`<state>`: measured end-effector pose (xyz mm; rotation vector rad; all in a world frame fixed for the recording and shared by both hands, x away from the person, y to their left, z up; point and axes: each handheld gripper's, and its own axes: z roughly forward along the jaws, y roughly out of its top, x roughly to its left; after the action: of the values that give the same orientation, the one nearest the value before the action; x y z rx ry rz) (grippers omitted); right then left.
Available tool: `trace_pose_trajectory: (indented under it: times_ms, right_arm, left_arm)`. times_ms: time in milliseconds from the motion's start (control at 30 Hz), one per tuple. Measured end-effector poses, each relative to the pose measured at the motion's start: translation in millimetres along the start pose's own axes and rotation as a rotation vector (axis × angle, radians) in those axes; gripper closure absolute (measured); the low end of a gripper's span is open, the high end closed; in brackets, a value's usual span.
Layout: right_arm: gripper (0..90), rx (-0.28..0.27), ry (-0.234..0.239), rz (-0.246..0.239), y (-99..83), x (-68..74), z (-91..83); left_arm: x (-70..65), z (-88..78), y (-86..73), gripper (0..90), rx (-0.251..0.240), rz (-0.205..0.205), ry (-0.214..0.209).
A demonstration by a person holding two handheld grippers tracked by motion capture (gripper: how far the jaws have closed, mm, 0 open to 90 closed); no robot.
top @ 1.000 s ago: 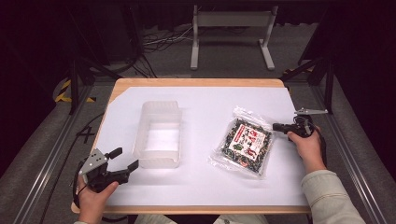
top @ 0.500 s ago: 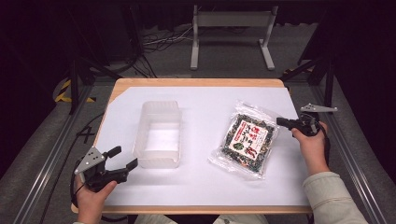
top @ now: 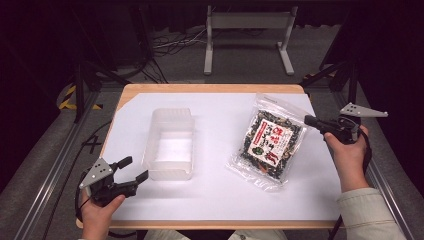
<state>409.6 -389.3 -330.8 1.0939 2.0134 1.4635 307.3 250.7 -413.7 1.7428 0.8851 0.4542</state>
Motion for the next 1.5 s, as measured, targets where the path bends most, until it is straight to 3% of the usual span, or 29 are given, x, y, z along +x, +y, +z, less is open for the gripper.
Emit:
trace_pose_trajectory:
  times_ms: [367, 667, 1033, 1267, 1500]
  right_arm:
    - [90.0, -0.110, 0.053, -0.106, 33.3, 33.9, -34.6]
    - [90.0, -0.156, 0.076, -0.173, 51.8, 55.2, -51.7]
    - [90.0, -0.175, 0.109, -0.221, 68.4, 74.8, -53.3]
    - [90.0, -0.195, 0.149, -0.238, 81.5, 89.2, -51.7]
    - [90.0, -0.206, 0.198, -0.265, 92.6, 107.3, -43.3]
  left_arm:
    - [-0.3, -5.6, 3.0, 22.9, -0.023, 0.001, 0.009]
    - [-2.7, -12.3, 12.2, 22.8, -0.052, 0.004, 0.012]
    - [-16.0, -10.2, 31.6, 22.6, -0.073, 0.029, -0.036]
    - [-27.4, 0.2, 50.5, 22.7, -0.059, 0.059, -0.076]
    - [-44.8, 22.2, 71.8, 22.8, -0.057, 0.097, -0.126]
